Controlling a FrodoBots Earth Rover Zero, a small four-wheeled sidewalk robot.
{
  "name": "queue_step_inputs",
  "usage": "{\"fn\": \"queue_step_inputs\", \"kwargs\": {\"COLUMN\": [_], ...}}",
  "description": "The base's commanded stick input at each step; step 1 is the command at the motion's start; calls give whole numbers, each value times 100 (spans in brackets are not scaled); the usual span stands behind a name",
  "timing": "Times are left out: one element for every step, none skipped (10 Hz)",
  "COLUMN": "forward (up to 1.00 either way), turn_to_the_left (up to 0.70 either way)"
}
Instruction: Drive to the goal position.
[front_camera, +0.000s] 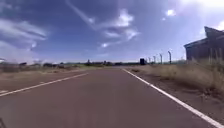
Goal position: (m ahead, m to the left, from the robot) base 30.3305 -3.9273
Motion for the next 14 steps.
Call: {"fn": "queue_step_inputs", "kwargs": {"forward": [100, 100, 100, 100, 100, 100, 100, 100, 100, 100, 100, 100, 100, 100], "turn_to_the_left": [0, 0, 0, 0, 0, 0, 0, 0, 0, 0, 0, 0, 0, 0]}}
